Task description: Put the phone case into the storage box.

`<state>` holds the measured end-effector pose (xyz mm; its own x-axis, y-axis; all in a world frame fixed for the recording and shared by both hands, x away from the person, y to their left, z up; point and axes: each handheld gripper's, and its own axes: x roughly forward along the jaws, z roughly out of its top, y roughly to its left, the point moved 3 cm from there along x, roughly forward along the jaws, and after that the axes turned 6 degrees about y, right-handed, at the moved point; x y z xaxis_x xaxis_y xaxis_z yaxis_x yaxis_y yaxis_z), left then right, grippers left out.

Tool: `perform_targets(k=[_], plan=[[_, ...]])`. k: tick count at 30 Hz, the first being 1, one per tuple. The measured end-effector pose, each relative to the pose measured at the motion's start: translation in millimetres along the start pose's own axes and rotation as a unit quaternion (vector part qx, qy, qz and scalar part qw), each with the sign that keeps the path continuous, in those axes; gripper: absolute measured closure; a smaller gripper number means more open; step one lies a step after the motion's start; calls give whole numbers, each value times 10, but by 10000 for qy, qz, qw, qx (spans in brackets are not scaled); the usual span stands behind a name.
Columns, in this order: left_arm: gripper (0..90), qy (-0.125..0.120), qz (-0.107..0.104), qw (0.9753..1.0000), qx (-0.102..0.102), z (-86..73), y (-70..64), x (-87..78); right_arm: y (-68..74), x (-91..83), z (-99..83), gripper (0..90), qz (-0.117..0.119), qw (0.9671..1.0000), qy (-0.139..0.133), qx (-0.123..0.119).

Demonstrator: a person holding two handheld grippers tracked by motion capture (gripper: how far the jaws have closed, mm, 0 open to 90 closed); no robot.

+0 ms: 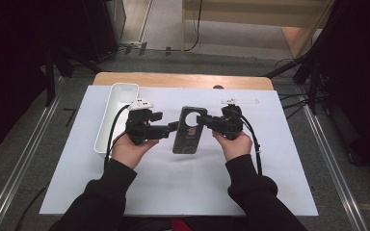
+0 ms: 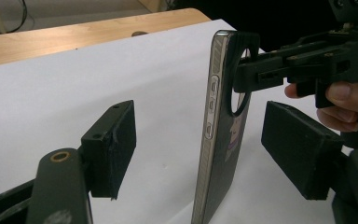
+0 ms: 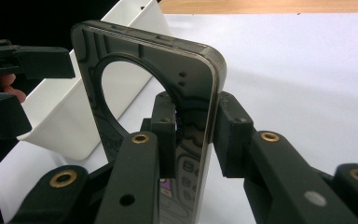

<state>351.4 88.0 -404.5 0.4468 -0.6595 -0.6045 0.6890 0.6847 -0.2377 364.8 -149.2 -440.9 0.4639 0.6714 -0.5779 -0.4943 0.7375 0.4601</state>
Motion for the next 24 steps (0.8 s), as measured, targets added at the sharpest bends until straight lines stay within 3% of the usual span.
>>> perform_targets(k=[9,11,24], plan=[[262,12,133,9999,-29,5,43,14,36,110,81,711,-111,9999,52,46],[262,3,308,9995,34,6,57,13,44,134,97,711,-145,9999,47,51],[280,-18,580,9983,-38,15,93,26,129,248,151,710,-284,9994,-10,185]])
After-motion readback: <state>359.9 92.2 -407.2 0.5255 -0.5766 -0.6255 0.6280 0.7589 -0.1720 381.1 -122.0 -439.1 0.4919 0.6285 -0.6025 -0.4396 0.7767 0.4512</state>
